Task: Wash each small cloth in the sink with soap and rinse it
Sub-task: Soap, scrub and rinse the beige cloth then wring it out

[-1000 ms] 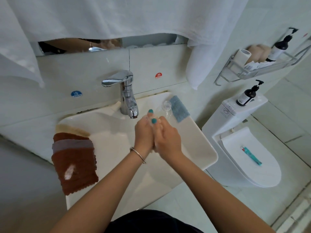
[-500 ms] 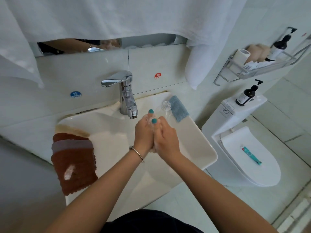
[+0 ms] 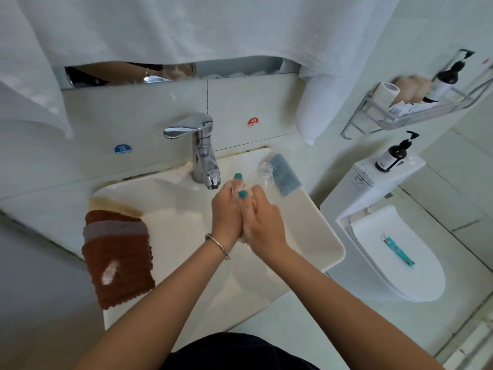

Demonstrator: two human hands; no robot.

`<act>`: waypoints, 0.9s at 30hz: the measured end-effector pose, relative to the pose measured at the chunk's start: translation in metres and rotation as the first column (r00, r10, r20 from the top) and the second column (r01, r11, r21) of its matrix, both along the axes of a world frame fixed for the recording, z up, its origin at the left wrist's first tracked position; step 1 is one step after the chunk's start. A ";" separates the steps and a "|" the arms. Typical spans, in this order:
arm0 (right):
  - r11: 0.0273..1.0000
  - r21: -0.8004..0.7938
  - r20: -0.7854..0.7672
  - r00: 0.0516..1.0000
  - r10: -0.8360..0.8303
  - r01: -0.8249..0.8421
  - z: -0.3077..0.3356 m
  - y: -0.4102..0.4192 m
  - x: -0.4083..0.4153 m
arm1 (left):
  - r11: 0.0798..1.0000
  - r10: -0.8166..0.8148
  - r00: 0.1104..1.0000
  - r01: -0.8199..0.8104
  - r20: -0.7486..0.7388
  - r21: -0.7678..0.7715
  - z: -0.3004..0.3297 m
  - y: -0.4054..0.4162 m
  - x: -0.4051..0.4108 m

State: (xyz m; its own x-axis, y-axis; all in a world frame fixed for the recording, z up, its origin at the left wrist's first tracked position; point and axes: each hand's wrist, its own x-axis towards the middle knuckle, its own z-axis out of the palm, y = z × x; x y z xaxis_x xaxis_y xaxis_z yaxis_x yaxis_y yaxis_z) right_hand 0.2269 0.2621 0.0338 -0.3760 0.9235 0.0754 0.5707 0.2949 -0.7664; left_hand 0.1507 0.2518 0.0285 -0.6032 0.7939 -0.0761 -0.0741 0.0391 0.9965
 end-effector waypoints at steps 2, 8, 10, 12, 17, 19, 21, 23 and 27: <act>0.996 -0.045 -0.017 0.997 -0.073 0.072 0.001 0.011 -0.002 | 0.998 -0.047 0.995 0.049 -0.086 0.024 0.000 -0.007 0.008; 0.999 0.008 0.020 0.999 0.032 -0.032 0.004 -0.002 -0.006 | 0.996 0.046 0.998 -0.042 -0.052 0.080 -0.003 -0.005 -0.002; 0.998 -0.024 -0.003 0.998 -0.055 0.055 0.000 0.011 -0.003 | 0.997 0.027 0.983 -0.013 -0.179 0.079 -0.001 -0.014 0.011; 0.993 -0.004 -0.022 0.993 -0.114 0.114 -0.005 0.015 -0.003 | 0.998 0.020 0.981 -0.007 -0.195 0.062 -0.004 -0.012 0.012; 0.998 0.054 -0.008 0.999 -0.037 0.038 0.003 0.010 0.002 | 1.000 -0.007 0.996 0.010 -0.085 0.027 0.001 -0.010 0.014; 0.993 -0.012 -0.063 0.991 -0.122 0.121 0.009 0.016 0.006 | 0.998 -0.055 0.986 0.058 -0.159 0.013 0.002 -0.012 0.022; 0.997 0.063 0.031 0.998 -0.050 0.048 0.014 0.005 0.005 | 1.000 0.005 0.999 -0.005 -0.050 0.013 0.003 -0.005 0.014; 0.991 0.115 0.133 0.990 0.052 -0.067 0.017 -0.001 0.006 | 0.997 0.043 0.997 -0.047 0.066 0.059 0.000 -0.001 0.009; 0.998 0.046 0.068 0.997 -0.039 0.036 0.013 0.014 0.007 | 0.998 -0.042 0.997 0.046 -0.067 0.049 0.000 -0.010 0.022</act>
State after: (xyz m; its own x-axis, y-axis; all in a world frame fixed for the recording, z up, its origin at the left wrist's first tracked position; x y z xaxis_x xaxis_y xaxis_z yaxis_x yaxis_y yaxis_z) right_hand 0.2335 0.2758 0.0466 -0.3470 0.9333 0.0921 0.6329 0.3055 -0.7115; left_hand 0.1726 0.2413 0.0284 -0.5700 0.8216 0.0037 -0.0076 -0.0098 0.9999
